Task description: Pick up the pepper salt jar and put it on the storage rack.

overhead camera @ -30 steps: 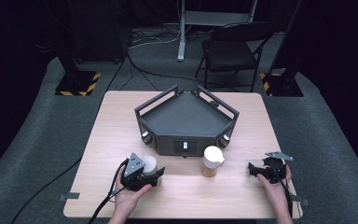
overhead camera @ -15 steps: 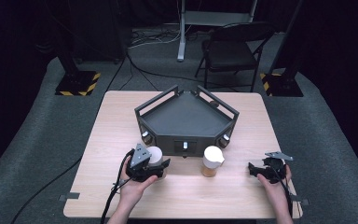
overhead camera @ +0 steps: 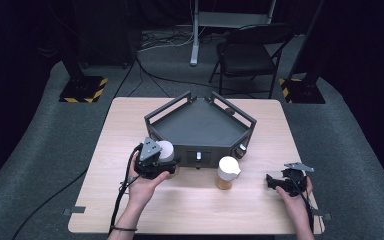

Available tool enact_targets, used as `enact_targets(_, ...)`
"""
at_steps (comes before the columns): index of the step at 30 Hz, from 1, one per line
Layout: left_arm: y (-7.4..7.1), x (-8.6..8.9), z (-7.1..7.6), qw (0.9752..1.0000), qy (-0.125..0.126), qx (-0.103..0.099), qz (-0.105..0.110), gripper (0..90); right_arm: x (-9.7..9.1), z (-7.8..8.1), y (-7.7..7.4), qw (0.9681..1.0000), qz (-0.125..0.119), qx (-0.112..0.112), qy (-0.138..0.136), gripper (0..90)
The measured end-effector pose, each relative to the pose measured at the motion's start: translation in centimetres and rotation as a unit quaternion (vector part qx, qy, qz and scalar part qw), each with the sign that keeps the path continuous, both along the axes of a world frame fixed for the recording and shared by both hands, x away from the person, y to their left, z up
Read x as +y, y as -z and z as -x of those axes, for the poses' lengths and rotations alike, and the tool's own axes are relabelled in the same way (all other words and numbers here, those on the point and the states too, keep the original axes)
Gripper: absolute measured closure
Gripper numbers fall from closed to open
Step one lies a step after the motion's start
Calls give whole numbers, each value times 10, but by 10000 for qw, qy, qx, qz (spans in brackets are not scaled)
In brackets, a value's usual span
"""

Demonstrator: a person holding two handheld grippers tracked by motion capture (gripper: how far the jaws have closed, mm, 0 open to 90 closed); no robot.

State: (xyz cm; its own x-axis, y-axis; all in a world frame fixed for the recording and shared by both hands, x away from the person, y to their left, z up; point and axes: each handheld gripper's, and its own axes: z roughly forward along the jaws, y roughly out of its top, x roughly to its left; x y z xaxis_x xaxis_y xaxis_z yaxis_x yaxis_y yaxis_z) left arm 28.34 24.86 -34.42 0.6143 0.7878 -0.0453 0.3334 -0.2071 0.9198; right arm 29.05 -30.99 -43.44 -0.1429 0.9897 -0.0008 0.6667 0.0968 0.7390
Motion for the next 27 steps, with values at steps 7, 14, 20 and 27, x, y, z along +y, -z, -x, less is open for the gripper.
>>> enact_targets(7, -15, -2, -7, 9999, -74, -78, -28, 359, 0, 0, 0, 10000, 0, 1, 0, 29)
enact_targets(14, -30, -1, -19, 9999, -104, -51, -31, 359, 0, 0, 0, 10000, 0, 1, 0, 29)
enact_targets(20, -38, -2, -27, 10000, -79, -42, -29, 360, 0, 0, 0, 10000, -1, 2, -9, 29)
enact_targets(27, -48, -5, -36, 10000, -81, -50, 5, 362, 0, 0, 0, 10000, 1, 1, -15, 29)
